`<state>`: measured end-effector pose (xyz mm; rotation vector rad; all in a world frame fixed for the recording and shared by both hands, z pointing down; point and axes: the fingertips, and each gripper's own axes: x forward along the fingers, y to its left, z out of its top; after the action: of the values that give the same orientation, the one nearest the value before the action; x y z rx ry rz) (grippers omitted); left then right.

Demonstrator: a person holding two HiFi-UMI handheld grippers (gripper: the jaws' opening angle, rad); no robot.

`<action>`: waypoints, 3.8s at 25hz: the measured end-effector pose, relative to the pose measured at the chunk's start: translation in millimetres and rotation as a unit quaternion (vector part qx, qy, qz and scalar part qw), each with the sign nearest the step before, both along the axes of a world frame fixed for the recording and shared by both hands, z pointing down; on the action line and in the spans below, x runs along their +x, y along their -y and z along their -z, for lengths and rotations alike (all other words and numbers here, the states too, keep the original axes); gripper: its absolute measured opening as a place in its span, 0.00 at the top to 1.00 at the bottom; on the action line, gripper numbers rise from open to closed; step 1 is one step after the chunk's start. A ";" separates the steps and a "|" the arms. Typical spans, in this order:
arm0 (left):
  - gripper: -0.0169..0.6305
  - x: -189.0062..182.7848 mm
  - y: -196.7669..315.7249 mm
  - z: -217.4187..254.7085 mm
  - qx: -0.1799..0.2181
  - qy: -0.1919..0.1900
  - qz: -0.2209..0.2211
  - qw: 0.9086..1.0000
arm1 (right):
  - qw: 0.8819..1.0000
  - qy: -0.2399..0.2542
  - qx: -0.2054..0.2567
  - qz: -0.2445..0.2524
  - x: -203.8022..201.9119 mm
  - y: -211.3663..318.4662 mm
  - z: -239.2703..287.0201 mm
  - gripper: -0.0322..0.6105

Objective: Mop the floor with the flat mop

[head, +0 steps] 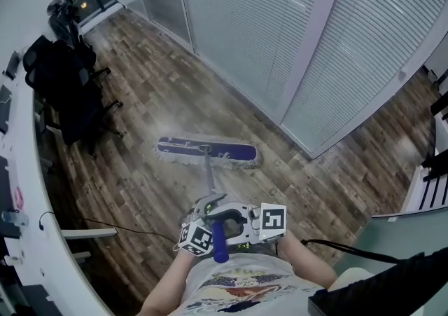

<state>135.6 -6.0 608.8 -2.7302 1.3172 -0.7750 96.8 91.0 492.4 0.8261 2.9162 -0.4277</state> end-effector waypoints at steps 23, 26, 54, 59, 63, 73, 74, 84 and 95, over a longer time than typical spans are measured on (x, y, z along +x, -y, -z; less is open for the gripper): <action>0.82 -230.3 199.7 -2.1 0.006 -0.024 -0.035 0.999 | 1.000 -0.015 0.014 -0.021 -241.7 195.6 -4.7 0.54; 0.81 -246.6 237.9 -3.0 0.011 -0.029 -0.032 0.999 | 1.000 -0.013 0.016 -0.021 -257.4 233.5 -5.3 0.54; 0.81 -380.4 512.8 -9.1 -0.008 -0.024 -0.029 0.999 | 0.998 -0.015 0.011 -0.067 -388.4 512.8 -6.1 0.55; 0.81 -382.1 453.2 -11.5 0.002 -0.015 -0.057 0.998 | 0.991 -0.035 0.019 -0.124 -394.0 454.4 -11.2 0.55; 0.81 -383.2 365.6 -21.6 0.010 -0.016 -0.083 0.996 | 0.988 -0.050 0.030 -0.142 -401.5 366.2 -24.1 0.55; 0.80 -345.0 176.1 -9.1 0.013 -0.036 -0.140 0.989 | 0.977 -0.054 0.024 -0.206 -374.9 186.8 -13.0 0.55; 0.80 -340.9 159.4 -8.6 0.012 -0.036 -0.145 0.989 | 0.976 -0.055 0.025 -0.209 -371.8 170.9 -12.7 0.55; 0.80 -316.6 -25.4 -17.3 -0.003 -0.017 -0.197 0.980 | 0.969 -0.063 0.021 -0.240 -355.9 -7.6 -19.3 0.55; 0.80 -304.9 -263.5 -24.6 -0.004 -0.017 -0.227 0.974 | 0.964 -0.060 0.019 -0.256 -349.6 -241.9 -28.1 0.55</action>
<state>-169.3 257.5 633.4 -2.8886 0.6406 -0.6909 -252.8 332.9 520.5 0.0259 3.0936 -0.3813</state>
